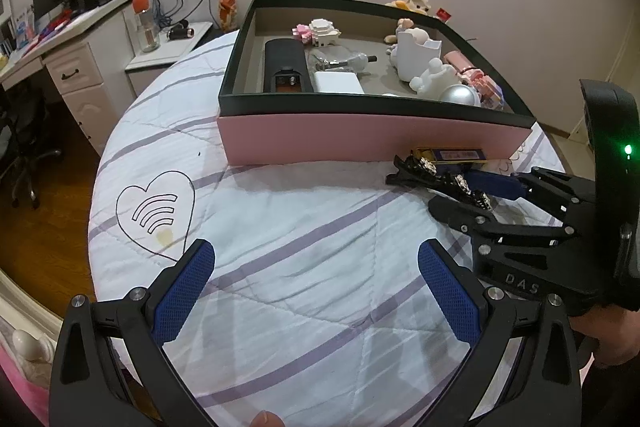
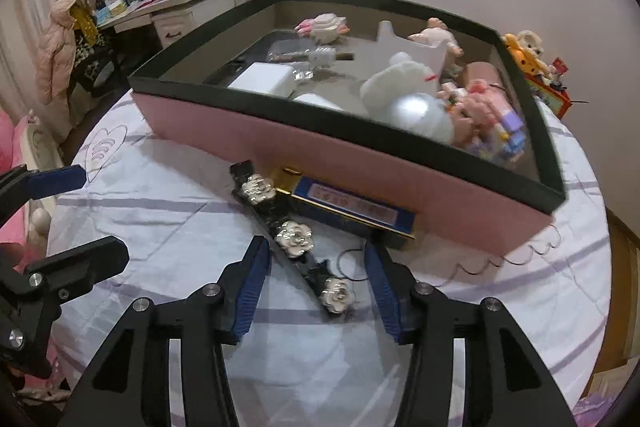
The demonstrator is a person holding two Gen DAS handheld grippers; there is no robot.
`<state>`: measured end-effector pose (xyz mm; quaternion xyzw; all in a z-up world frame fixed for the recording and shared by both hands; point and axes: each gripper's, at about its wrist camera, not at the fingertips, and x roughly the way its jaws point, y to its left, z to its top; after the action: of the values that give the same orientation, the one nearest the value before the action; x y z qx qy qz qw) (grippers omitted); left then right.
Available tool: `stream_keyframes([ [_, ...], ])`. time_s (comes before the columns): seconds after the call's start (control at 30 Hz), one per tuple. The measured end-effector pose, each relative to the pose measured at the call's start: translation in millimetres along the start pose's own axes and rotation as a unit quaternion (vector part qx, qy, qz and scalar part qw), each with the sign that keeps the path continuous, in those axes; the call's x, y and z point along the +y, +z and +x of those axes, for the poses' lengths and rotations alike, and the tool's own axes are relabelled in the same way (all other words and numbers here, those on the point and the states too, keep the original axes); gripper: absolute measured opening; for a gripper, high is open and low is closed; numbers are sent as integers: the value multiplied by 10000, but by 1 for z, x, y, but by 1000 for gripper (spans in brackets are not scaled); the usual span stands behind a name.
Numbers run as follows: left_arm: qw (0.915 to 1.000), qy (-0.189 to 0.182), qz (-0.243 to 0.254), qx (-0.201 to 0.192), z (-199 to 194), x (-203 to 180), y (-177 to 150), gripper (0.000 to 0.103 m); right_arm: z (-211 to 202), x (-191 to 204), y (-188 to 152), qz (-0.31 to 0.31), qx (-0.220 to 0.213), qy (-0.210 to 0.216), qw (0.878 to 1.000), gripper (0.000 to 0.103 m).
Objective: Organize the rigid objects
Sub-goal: 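Grasp the blue battery pack with the left tool while the right tool grasps the flower hair clip, then lift the battery pack and hair clip and carry both over the box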
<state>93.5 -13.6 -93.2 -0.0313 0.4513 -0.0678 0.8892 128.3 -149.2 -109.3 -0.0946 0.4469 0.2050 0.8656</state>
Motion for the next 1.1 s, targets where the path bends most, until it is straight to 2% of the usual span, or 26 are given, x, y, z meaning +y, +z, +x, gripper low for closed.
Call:
stream_keyframes([
  [0.03,10000,-3,-16,1,0,1,0,103,0,1,-1,-13,-22,58,10000,40],
  [0.13,10000,0,-20,20,1,-1,-2,103,-5,1,-2,27,-11,265,9996,23],
  [0.3,10000,-24,-13,1,1,-4,-3,103,-17,1,-11,170,-137,501,9985,15],
  [0.63,9998,-167,144,-20,8,-33,-4,103,-67,-32,-42,838,-482,500,9941,15],
  [0.97,9988,-316,331,-167,33,-90,19,103,-97,-63,-59,1320,-628,32,9893,16],
  [1.1,9990,-201,334,-208,49,-108,29,103,-108,-73,-56,1385,-760,-108,9874,16],
])
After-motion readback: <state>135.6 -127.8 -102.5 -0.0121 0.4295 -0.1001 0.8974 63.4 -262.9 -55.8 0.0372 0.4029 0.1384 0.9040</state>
